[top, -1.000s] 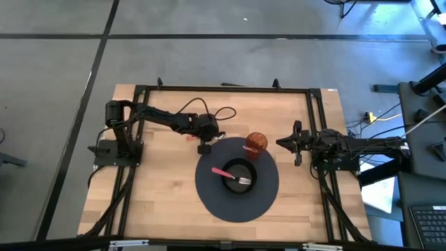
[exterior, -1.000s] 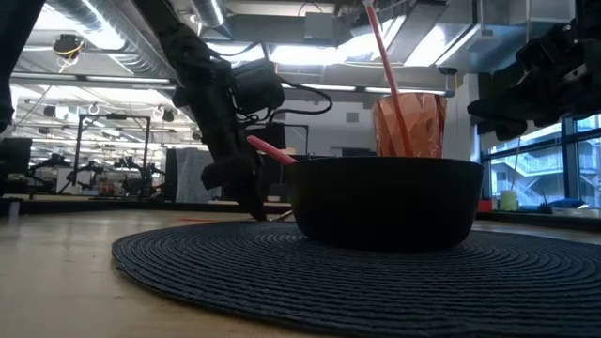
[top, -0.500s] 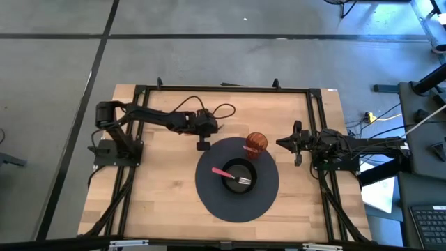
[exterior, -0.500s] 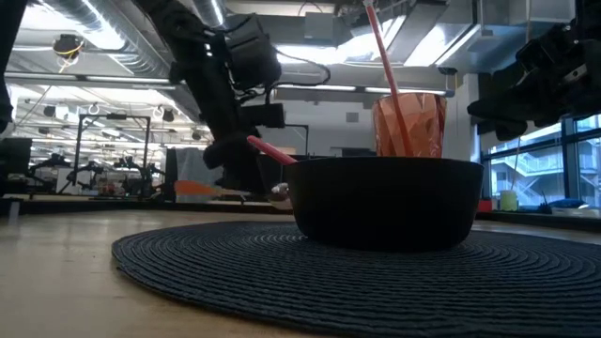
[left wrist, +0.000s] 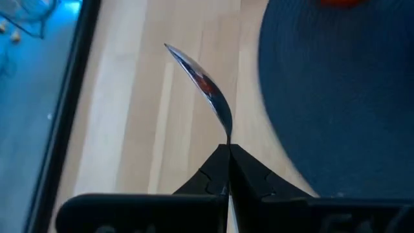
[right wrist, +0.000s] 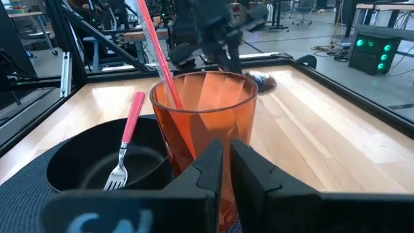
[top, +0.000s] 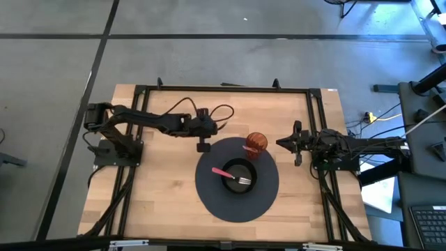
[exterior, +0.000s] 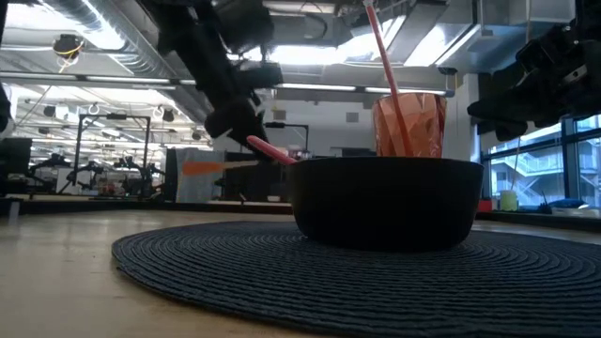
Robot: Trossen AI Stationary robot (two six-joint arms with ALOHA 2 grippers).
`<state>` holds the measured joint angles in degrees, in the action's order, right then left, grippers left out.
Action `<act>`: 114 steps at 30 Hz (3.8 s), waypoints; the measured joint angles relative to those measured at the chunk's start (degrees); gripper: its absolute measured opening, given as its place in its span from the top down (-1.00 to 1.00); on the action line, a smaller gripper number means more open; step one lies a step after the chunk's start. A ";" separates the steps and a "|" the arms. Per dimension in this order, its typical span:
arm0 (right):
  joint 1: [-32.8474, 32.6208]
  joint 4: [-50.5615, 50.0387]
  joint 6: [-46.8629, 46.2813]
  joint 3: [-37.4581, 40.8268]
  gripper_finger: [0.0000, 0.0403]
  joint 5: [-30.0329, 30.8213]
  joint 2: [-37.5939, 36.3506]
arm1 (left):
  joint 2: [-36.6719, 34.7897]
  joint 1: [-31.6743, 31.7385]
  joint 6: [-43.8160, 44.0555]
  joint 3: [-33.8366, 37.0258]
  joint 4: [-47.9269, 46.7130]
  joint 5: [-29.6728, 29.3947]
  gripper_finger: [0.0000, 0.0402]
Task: Pick & Place Utensil
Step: Put the orange spoon into the black bowl, then return to Home position
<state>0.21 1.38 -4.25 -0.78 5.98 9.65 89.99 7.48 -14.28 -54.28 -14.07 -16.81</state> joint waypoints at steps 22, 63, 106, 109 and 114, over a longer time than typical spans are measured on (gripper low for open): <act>0.00 0.01 -0.22 0.00 0.85 0.02 -0.02 | -5.66 -21.51 7.51 -8.52 -15.13 -35.15 0.99; -0.02 -0.08 2.05 0.02 0.85 0.02 0.00 | 8.31 -33.03 13.56 -25.18 -26.81 -39.20 0.99; -0.02 -0.02 4.78 0.02 0.85 0.46 -0.02 | -9.82 -22.82 7.81 -3.85 -10.33 -18.52 0.99; -0.02 -0.03 4.87 0.02 0.85 0.46 -0.02 | -22.46 -21.26 3.18 5.27 2.18 -9.62 0.99; -0.02 -0.04 4.76 0.02 0.85 0.46 0.00 | -43.32 -15.01 4.26 22.16 17.81 -1.01 0.99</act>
<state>0.19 1.34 0.51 -0.75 6.44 9.65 46.67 -7.53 -10.03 -32.12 3.74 -17.82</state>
